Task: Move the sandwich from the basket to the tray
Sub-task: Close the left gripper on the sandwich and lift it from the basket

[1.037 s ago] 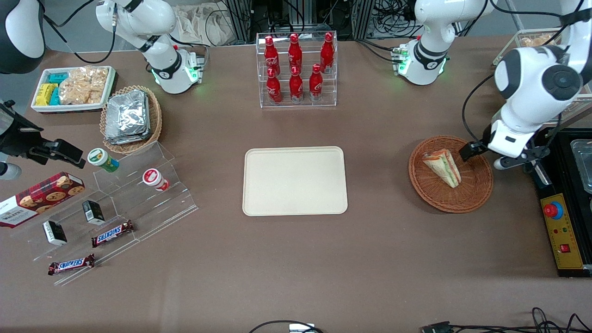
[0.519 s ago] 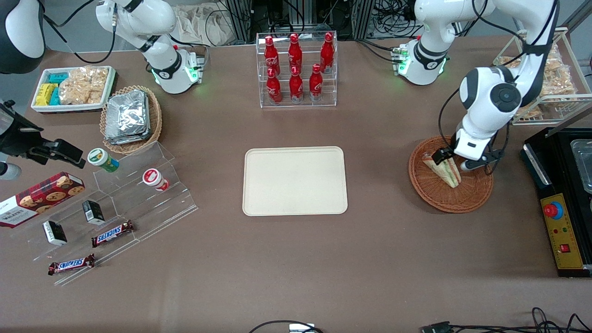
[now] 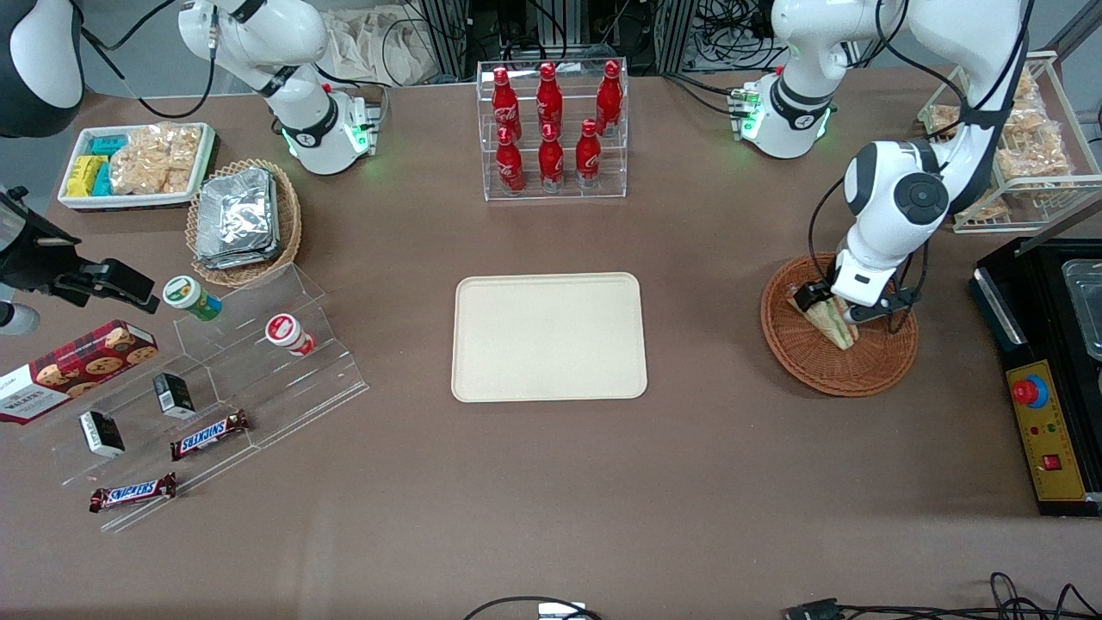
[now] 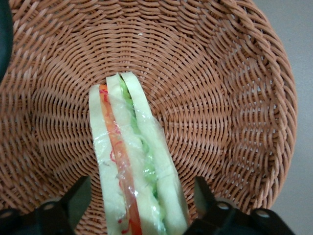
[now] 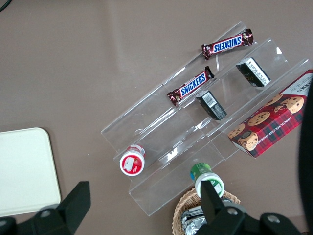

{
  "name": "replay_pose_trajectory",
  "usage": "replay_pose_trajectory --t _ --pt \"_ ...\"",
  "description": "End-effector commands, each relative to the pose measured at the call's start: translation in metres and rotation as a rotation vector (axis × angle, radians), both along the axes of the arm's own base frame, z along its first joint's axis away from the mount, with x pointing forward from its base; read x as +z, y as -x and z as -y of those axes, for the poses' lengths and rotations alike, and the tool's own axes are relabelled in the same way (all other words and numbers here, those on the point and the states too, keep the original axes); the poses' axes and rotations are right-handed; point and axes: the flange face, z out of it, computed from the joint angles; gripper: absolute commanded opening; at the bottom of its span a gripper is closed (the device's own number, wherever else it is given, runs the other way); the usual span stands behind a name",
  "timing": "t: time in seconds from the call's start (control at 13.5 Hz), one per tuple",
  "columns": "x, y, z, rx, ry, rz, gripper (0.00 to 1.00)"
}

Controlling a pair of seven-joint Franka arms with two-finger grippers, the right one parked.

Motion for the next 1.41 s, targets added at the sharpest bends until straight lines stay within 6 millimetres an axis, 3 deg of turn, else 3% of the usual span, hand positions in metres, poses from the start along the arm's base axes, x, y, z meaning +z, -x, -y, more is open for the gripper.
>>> replay_pose_trajectory --t 0.0,0.07,0.37,0.59,1.11,1.26,1.33 --pt "0.000 -0.002 -0.001 -0.002 -0.007 0.024 0.31" --pt "0.001 -0.002 -0.001 -0.004 -0.008 0.026 0.19" --pt "0.024 -0.007 -0.003 -0.009 -0.017 0.049 0.17" --pt "0.089 -0.019 -0.009 -0.058 -0.055 0.023 0.18" --pt "0.287 -0.073 -0.003 -0.087 -0.084 -0.136 0.19" --pt "0.322 -0.085 -0.001 -0.161 -0.074 -0.150 0.18" --pt "0.335 -0.092 0.012 -0.195 -0.073 -0.145 0.19"
